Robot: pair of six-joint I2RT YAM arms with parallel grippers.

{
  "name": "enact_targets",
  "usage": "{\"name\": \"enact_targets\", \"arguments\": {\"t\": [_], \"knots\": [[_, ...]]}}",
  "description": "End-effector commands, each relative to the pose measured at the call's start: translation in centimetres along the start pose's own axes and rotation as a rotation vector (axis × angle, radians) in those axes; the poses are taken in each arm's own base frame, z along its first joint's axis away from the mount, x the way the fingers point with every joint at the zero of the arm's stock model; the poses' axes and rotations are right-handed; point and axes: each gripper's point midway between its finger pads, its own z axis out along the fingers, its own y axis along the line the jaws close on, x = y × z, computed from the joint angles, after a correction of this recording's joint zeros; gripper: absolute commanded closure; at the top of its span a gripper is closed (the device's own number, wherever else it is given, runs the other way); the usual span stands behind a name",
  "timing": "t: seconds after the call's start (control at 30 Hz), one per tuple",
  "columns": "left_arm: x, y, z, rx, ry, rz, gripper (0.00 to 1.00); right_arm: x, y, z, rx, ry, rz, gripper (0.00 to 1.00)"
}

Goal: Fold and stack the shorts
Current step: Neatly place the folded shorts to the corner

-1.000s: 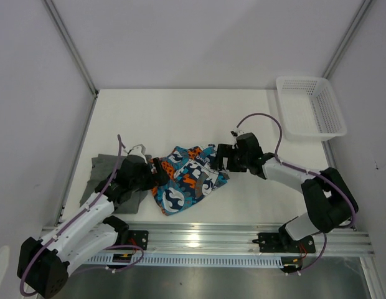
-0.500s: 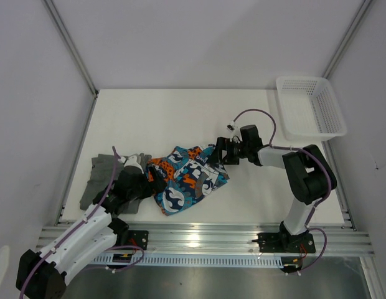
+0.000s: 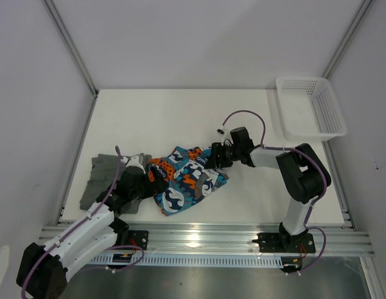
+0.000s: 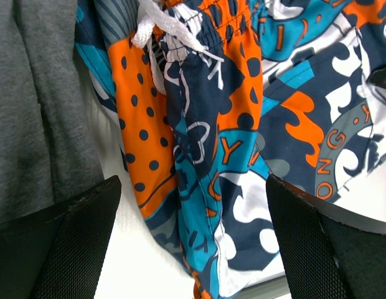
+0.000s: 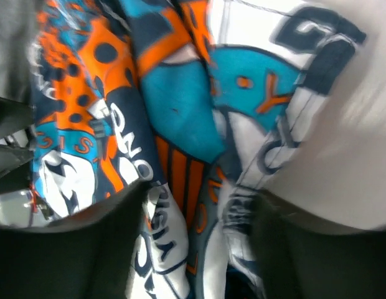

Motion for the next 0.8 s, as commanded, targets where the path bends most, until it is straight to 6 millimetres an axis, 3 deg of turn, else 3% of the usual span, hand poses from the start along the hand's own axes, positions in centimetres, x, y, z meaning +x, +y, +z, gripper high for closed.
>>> {"name": "enact_targets", "arguments": {"t": [0.0, 0.17, 0.33, 0.63, 0.77], "knots": [[-0.5, -0.9, 0.5, 0.037, -0.014, -0.021, 0.01, 0.9, -2.1, -0.1, 0.124, 0.03, 0.005, 0.47], [-0.2, -0.2, 1.0, -0.002, 0.003, -0.014, 0.01, 0.7, -2.7, -0.3, 0.142, 0.012, 0.017, 0.8], [-0.2, 0.2, 1.6, -0.02, 0.001, -0.021, 0.01, 0.8, -2.8, -0.6, 0.139, 0.002, 0.02, 1.0], [0.4, -0.3, 2.1, 0.055, 0.018, -0.055, 0.01, 0.8, -3.3, -1.0, 0.144, -0.012, 0.033, 1.0], [0.9, -0.4, 2.8, 0.07, 0.04, -0.074, 0.1, 0.8, -3.2, -1.1, 0.141, -0.015, 0.032, 1.0]]}}
